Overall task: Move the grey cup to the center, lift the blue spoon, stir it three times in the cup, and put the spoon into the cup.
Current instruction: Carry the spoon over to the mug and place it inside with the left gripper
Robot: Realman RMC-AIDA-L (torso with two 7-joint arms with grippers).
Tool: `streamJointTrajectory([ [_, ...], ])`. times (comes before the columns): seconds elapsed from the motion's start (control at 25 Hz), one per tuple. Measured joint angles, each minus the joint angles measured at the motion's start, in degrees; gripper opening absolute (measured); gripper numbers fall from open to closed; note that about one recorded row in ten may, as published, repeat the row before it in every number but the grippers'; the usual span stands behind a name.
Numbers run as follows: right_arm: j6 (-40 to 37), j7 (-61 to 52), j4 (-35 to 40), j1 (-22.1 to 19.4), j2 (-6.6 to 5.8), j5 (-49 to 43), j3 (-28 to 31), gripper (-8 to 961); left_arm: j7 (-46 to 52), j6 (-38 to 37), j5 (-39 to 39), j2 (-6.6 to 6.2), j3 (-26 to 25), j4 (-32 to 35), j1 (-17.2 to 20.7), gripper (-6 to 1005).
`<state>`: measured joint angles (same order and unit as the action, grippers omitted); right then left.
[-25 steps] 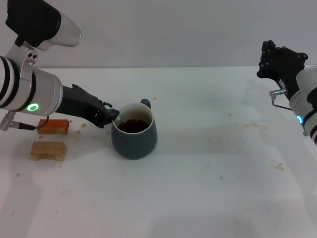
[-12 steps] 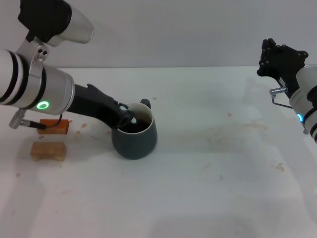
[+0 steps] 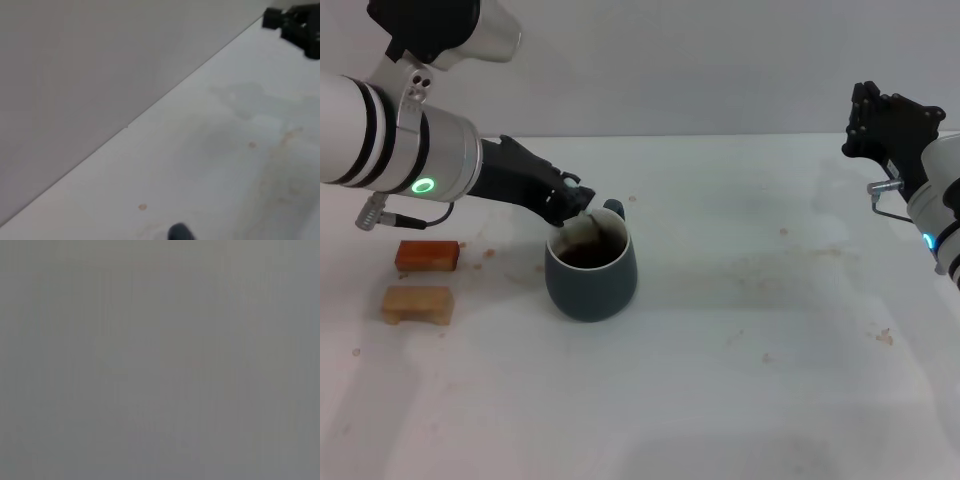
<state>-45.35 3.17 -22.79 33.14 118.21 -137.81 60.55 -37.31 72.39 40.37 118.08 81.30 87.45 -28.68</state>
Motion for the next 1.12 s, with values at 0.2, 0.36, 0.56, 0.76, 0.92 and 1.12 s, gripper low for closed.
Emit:
streamJointTrajectory([
  [0.2, 0.0, 0.0, 0.0, -0.2, 0.00, 0.0, 0.2, 46, 0.0, 1.4, -3.1, -0.07, -1.1, -0.8, -0.2, 181],
  [0.36, 0.0, 0.0, 0.1, -0.2, 0.00, 0.0, 0.2, 46, 0.0, 3.4, -3.8, -0.09, -3.4, -0.1, 0.7, 181],
  [0.56, 0.0, 0.0, 0.2, 0.1, 0.00, 0.0, 0.3, 46, 0.0, 6.9, -3.9, -0.12, -4.0, 2.7, 2.3, 180],
  [0.76, 0.0, 0.0, 0.2, 0.2, 0.00, 0.0, 0.3, 46, 0.3, 10.0, -3.2, -0.04, -3.9, 5.9, 3.8, 180],
  [0.92, 0.0, 0.0, 0.2, 0.3, 0.00, 0.0, 0.3, 46, 0.4, 10.5, -1.2, -0.01, -3.5, 6.8, 4.2, 180],
  [1.12, 0.0, 0.0, 0.1, 0.3, 0.01, 0.0, 0.3, 46, 0.2, 9.8, 1.3, 0.06, -2.0, 6.9, 3.7, 181],
])
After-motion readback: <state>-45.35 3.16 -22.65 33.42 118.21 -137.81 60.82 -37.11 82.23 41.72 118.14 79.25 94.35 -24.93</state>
